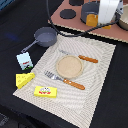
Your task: Interact with the objects in diverse but meaningful ways.
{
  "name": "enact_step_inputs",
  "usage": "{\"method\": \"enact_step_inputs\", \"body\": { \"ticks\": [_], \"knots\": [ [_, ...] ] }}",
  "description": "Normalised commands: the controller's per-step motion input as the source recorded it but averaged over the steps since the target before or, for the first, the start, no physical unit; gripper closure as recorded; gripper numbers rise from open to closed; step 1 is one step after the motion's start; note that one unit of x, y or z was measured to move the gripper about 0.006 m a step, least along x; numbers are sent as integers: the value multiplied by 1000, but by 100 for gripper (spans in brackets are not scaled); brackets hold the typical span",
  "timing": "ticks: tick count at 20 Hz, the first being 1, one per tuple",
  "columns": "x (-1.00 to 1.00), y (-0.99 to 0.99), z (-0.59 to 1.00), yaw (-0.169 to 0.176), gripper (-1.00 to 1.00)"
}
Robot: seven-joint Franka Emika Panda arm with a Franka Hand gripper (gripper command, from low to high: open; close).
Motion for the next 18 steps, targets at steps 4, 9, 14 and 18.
{"method": "enact_step_inputs", "body": {
  "ticks": [4, 9, 14, 18],
  "knots": [
    [-859, -391, -118, -92, 100],
    [-861, -376, -108, -96, 100],
    [-901, -319, -187, -98, 100],
    [-946, -260, -155, -91, 100]
  ]
}}
